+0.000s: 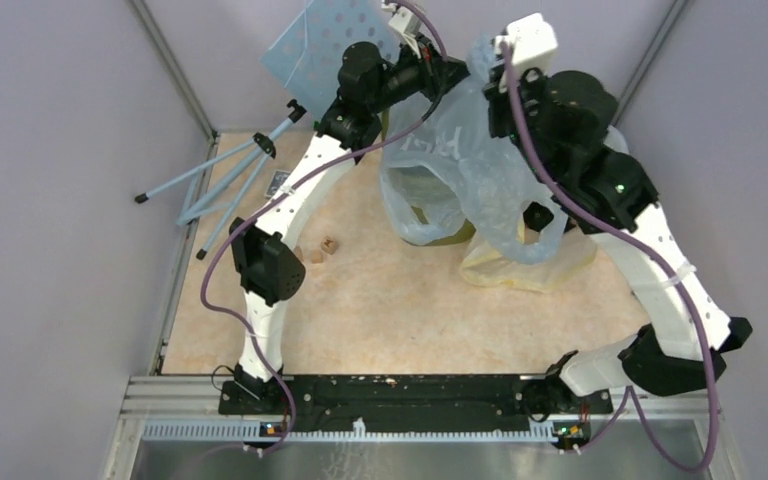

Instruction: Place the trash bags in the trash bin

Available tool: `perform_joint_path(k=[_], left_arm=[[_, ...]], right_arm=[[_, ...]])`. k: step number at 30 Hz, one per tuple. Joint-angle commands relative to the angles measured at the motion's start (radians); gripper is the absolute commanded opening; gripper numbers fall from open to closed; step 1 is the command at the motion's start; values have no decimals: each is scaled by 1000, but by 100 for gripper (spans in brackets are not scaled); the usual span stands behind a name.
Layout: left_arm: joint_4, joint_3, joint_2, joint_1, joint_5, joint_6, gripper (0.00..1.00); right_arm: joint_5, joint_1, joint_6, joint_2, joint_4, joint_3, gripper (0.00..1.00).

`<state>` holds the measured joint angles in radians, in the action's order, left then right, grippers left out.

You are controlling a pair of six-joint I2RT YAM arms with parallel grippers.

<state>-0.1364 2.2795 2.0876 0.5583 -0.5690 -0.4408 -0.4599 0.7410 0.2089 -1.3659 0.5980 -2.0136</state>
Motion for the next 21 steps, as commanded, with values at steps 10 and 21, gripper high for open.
perform_joint_path(k=[10,21], left_arm=[[71,-254,-121,-31,155,78,9],[129,-260,-312,-31,188,101,80]], right_arm=[[156,-97,-170,-148,-8,23,0],[155,-117,-260,-173,26,19,0]])
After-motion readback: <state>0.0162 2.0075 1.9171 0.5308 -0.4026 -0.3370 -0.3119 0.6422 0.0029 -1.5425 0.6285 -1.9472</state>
